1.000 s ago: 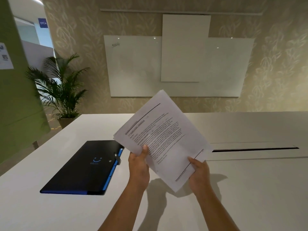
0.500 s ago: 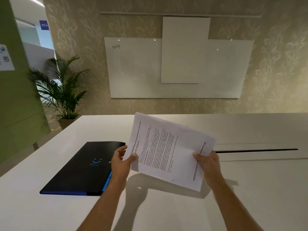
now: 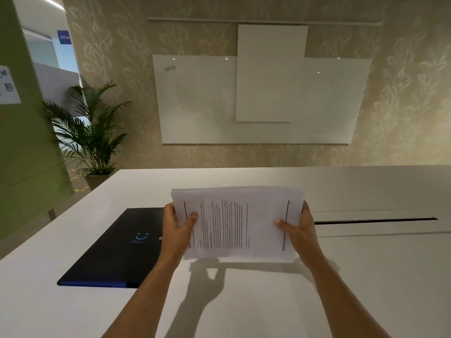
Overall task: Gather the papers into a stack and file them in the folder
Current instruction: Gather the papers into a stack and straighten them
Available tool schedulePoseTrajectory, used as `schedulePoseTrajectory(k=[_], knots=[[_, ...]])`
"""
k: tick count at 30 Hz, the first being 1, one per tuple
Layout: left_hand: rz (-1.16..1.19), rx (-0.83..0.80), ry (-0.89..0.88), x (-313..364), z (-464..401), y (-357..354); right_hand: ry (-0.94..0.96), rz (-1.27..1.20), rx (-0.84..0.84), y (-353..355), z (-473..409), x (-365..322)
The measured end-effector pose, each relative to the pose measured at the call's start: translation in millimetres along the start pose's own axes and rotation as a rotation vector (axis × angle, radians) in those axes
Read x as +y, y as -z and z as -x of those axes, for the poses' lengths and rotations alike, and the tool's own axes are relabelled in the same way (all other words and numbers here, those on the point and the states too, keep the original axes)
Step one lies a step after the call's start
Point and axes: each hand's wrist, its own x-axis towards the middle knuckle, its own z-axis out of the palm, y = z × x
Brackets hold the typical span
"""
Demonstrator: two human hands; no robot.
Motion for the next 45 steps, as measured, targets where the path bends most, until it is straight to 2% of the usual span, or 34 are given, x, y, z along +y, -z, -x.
schedulePoseTrajectory(k=[5,12,16,20,24,29,37,45], knots=[[0.010,0.020,0.042,-23.0,15.9,0.2,-0.070,-0.029,0.027,-1.8,18.1,31.9],[-0.117,0.036,0.066,-22.5,11.4,-8.3,-0.111,0.022,0.084,-11.0,10.4,31.8],[-0.164,0.080,-0.014,-18.0,11.4,-12.9,-0.073,0.088,0.118,-18.9,6.4,20.7],[-0.110,0.108,-0.111,-11.1,9.4,-15.1,-0.059,0.097,0.186,-19.9,4.1,18.4],[-0.118,0.086,-0.012,-26.8,19.2,-12.4,-0.126,0.165,0.129,-16.7,17.9,34.5],[-0.167,0.062,0.022,-37.8,21.3,-13.2,-0.098,0.220,0.087,-19.8,19.6,39.5],[-0.205,0.073,0.017,-37.6,23.9,-11.4,-0.099,0.132,0.108,-21.3,21.4,41.8],[-0.193,-0.018,0.045,-30.6,8.7,2.8,-0.177,-0.041,0.166,-2.1,16.0,35.1]])
